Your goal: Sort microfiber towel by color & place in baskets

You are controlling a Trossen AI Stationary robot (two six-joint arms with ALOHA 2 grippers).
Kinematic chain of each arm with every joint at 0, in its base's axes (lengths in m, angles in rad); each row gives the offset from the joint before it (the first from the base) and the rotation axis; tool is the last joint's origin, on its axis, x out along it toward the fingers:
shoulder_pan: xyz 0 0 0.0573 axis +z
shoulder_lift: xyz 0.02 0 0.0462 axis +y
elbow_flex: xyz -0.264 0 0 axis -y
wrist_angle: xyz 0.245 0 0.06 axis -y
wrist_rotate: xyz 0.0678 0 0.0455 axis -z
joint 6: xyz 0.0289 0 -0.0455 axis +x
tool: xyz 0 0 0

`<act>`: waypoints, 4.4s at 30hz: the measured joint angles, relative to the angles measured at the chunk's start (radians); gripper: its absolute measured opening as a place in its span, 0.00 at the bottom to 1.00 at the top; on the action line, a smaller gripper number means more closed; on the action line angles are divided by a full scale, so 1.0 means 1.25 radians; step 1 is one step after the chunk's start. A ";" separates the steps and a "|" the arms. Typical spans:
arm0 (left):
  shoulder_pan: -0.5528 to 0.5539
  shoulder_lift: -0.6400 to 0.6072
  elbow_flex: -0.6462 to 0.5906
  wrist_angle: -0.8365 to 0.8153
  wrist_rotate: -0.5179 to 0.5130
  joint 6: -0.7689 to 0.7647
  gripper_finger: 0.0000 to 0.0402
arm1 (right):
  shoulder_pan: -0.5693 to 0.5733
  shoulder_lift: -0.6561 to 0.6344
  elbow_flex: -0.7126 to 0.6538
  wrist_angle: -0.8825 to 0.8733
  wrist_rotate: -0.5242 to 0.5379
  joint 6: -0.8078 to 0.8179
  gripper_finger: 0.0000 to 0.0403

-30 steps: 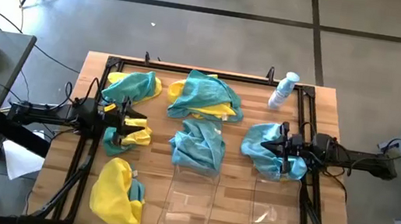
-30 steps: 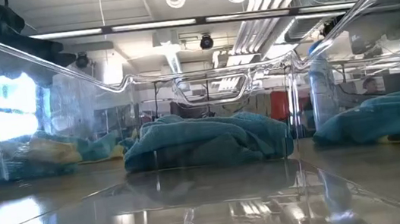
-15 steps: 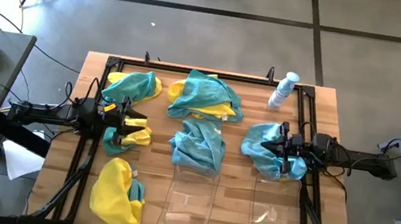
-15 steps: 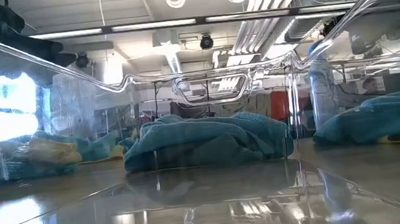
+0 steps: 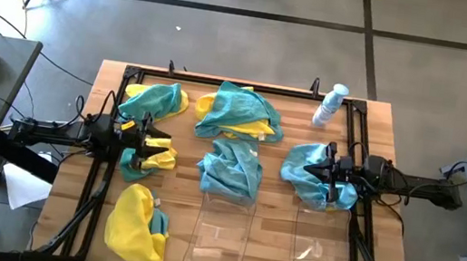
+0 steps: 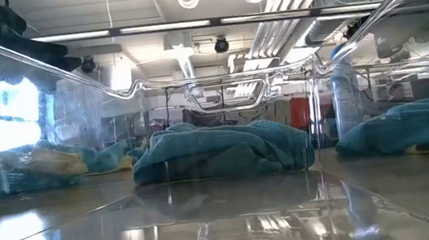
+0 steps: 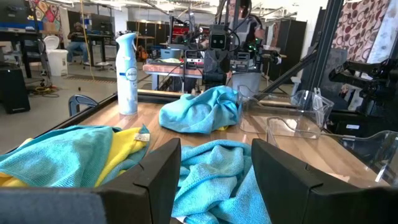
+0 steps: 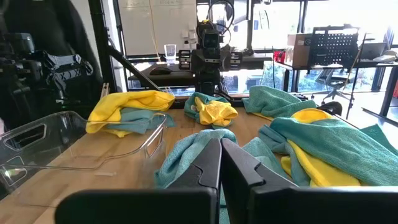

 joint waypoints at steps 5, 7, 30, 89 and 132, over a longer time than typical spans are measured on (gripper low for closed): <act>0.000 0.000 0.000 0.000 0.000 0.000 0.46 | 0.000 0.000 0.000 0.000 0.000 0.000 0.00; 0.000 0.000 0.000 0.000 0.000 0.000 0.46 | 0.000 0.000 0.000 0.000 0.000 0.000 0.00; 0.000 0.000 0.000 0.000 0.000 0.000 0.46 | 0.000 0.000 0.000 0.000 0.000 0.000 0.00; 0.000 0.000 0.000 0.000 0.000 0.000 0.46 | 0.000 0.529 0.452 -0.162 0.216 0.071 0.00; 0.000 0.000 0.000 0.000 0.000 0.000 0.46 | -0.014 1.689 1.400 -0.785 0.116 0.207 0.44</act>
